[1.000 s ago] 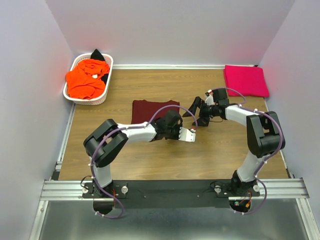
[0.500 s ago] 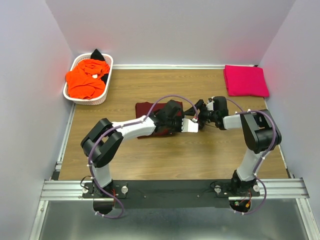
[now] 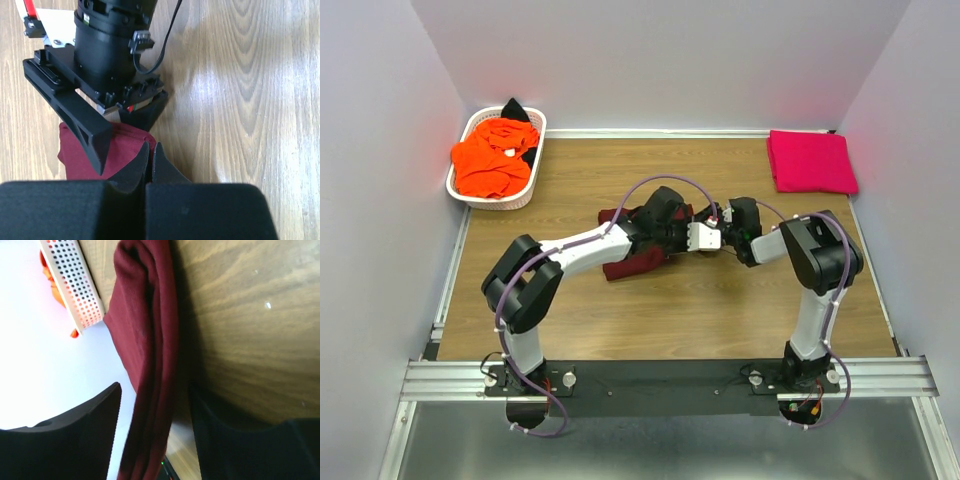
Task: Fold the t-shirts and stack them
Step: Neatly place the folded tshirt to the corner
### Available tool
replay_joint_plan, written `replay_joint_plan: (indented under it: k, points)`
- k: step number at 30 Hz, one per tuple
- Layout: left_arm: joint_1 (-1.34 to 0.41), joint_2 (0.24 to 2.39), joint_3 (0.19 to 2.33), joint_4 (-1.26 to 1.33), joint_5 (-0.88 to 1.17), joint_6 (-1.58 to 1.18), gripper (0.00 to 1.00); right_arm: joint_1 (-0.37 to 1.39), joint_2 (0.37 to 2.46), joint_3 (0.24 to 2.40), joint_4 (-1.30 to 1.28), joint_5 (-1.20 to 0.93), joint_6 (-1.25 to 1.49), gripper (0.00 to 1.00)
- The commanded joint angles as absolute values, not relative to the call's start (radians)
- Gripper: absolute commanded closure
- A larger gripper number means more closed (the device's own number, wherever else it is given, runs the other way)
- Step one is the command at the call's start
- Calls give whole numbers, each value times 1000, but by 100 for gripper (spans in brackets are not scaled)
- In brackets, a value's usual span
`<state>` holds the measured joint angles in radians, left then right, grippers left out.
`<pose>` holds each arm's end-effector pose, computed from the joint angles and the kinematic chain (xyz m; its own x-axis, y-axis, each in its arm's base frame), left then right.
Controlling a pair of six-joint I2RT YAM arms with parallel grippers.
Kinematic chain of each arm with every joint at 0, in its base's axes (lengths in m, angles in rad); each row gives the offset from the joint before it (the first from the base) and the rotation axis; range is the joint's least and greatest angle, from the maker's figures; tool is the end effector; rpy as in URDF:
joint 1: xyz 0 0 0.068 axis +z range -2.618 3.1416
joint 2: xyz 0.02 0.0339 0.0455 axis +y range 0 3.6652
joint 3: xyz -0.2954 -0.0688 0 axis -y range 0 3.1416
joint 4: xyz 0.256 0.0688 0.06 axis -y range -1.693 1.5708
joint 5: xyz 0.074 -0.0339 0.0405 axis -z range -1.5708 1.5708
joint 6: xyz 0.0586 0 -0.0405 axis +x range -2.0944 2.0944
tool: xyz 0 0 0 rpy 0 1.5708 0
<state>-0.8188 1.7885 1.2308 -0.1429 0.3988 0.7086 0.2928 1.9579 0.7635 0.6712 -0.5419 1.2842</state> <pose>0.2775 -0.3300 0.2348 0.2356 0.6261 -0.7433 0.9516 0.0070 0.3074 0.3637 0.1412 0.1090 -0.7827 0.6223 0.0023 0.2681 0.3338 0.9037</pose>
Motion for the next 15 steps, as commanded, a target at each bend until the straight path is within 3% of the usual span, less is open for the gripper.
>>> replay_joint_plan:
  k: [1, 8, 15]
  points:
    - [-815, 1813, 1262, -143, 457, 678, 100, 307, 1997, 791, 721, -428, 1327, 38]
    - [-815, 1822, 1275, -133, 465, 650, 100, 311, 2039, 819, 719, -344, 1313, 46]
    - [-815, 1848, 1301, -124, 476, 618, 100, 322, 2068, 838, 716, -305, 1302, 61]
